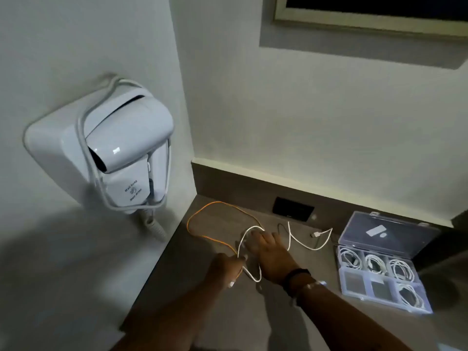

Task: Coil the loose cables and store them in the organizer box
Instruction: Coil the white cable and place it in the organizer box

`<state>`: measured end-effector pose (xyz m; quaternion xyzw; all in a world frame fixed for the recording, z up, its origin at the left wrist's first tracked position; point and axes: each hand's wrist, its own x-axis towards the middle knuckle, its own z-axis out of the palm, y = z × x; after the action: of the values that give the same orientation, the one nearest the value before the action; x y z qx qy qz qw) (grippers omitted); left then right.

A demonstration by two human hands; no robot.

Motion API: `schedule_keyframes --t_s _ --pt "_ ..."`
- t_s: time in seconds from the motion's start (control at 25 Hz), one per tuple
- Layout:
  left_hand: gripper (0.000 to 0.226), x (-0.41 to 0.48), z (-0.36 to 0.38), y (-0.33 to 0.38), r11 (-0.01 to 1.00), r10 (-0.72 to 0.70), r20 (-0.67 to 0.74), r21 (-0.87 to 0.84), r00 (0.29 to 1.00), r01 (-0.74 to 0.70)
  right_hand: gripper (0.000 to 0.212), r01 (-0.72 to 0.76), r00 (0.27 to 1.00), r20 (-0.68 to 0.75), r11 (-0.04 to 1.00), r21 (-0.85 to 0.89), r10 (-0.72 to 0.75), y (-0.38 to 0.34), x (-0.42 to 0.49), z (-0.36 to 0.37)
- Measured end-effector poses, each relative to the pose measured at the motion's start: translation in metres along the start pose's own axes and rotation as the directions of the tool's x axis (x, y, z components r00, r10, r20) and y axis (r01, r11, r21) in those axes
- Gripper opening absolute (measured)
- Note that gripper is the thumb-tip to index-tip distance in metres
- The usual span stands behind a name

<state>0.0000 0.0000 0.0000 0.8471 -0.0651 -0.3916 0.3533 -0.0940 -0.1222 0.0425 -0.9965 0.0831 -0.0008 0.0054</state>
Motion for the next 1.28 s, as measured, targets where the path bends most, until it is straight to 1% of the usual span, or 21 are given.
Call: schedule_keyframes --t_s 0.08,0.16,0.2,0.24,0.32,0.4,0.44,0.48,0.52,0.56,0.64,0.72,0.8,0.88,0.96,1.08,1.12,1.16,1.2,1.24,1.28 --pt "0.043 0.007 0.011 -0.006 0.985 -0.107 0.102 -0.125 0.989 0.119 0.049 -0.028 0.999 0.041 0.999 0.019 0.027 0.003 0.017 0.009" --pt "0.039 0.007 0.02 -0.006 0.967 -0.176 0.157 -0.155 0.972 0.2 0.053 -0.081 0.99 0.112 0.997 -0.001 0.08 0.011 0.025 0.012" --pt "0.037 0.005 0.023 -0.005 0.97 -0.178 0.144 -0.142 0.973 0.199 0.056 -0.101 0.986 0.132 0.995 -0.004 0.1 0.014 0.028 0.013" --pt "0.034 0.003 0.025 -0.003 0.98 -0.152 0.089 -0.114 0.984 0.162 0.057 -0.102 0.984 0.143 0.995 -0.019 0.104 0.018 0.027 0.017" --pt "0.018 0.002 0.024 -0.001 0.998 0.007 0.006 -0.056 1.0 -0.007 0.054 -0.041 0.993 0.114 0.999 0.002 0.04 0.02 0.024 0.011" --pt "0.04 -0.008 0.013 0.0 0.971 0.229 0.111 -0.095 0.967 -0.219 0.055 0.072 0.994 0.085 0.997 0.034 -0.075 0.021 0.029 0.005" --pt "0.041 -0.017 0.004 0.0 0.944 0.318 0.171 -0.144 0.933 -0.296 0.054 0.107 0.99 0.089 0.992 0.069 -0.113 0.022 0.031 -0.001" --pt "0.036 -0.025 -0.008 0.004 0.92 0.377 0.214 -0.2 0.901 -0.337 0.047 0.129 0.984 0.107 0.984 0.123 -0.142 0.021 0.032 -0.008" --pt "0.031 -0.031 -0.019 0.009 0.9 0.403 0.243 -0.28 0.883 -0.334 0.036 0.136 0.979 0.123 0.972 0.19 -0.161 0.022 0.034 -0.015" --pt "0.027 -0.036 -0.031 0.015 0.868 0.415 0.271 -0.404 0.868 -0.289 0.025 0.129 0.978 0.126 0.956 0.262 -0.166 0.025 0.037 -0.02" --pt "0.029 -0.044 -0.051 0.028 0.747 0.443 0.331 -0.65 0.833 -0.139 0.013 0.037 0.993 0.092 0.915 0.402 -0.08 0.031 0.042 -0.036" --pt "0.033 -0.049 -0.063 0.039 0.682 0.429 0.389 -0.731 0.815 -0.011 0.015 -0.039 0.999 0.022 0.859 0.511 0.032 0.038 0.044 -0.048" --pt "0.033 -0.053 -0.073 0.053 0.649 0.43 0.419 -0.76 0.8 0.048 0.019 -0.078 0.996 0.007 0.857 0.509 0.086 0.039 0.038 -0.06" --pt "0.031 -0.056 -0.075 0.069 0.562 0.425 0.364 -0.824 0.829 0.073 0.022 -0.093 0.996 0.049 0.901 0.423 0.08 0.028 0.026 -0.068" --pt "0.03 -0.058 -0.073 0.085 0.492 0.381 0.243 -0.87 0.892 0.027 0.02 -0.078 0.994 0.104 0.931 0.355 0.044 0.01 0.016 -0.075" --pt "0.03 -0.06 -0.06 0.094 0.47 0.388 0.127 -0.879 0.913 -0.078 0.017 -0.113 0.986 0.159 0.925 0.363 0.057 -0.013 0.003 -0.086" --pt "0.03 -0.061 -0.055 0.096 0.486 0.394 0.09 -0.865 0.914 -0.124 0.018 -0.138 0.981 0.178 0.917 0.375 0.074 -0.017 -0.002 -0.091" --pt "0.029 -0.063 -0.051 0.1 0.53 0.388 0.021 -0.823 0.921 -0.204 0.019 -0.163 0.979 0.179 0.903 0.397 0.098 -0.018 -0.007 -0.096" --pt "0.027 -0.066 -0.046 0.104 0.603 0.391 -0.067 -0.735 0.918 -0.31 0.018 -0.185 0.979 0.155 0.882 0.434 0.129 -0.02 -0.013 -0.102" --pt "0.024 -0.071 -0.042 0.108 0.677 0.43 -0.119 -0.614 0.895 -0.407 0.016 -0.205 0.979 0.104 0.857 0.474 0.177 -0.019 -0.02 -0.11" --pt "0.023 -0.077 -0.036 0.11 0.719 0.51 -0.126 -0.481 0.851 -0.502 0.015 -0.222 0.97 0.029 0.841 0.494 0.239 -0.016 -0.027 -0.118"
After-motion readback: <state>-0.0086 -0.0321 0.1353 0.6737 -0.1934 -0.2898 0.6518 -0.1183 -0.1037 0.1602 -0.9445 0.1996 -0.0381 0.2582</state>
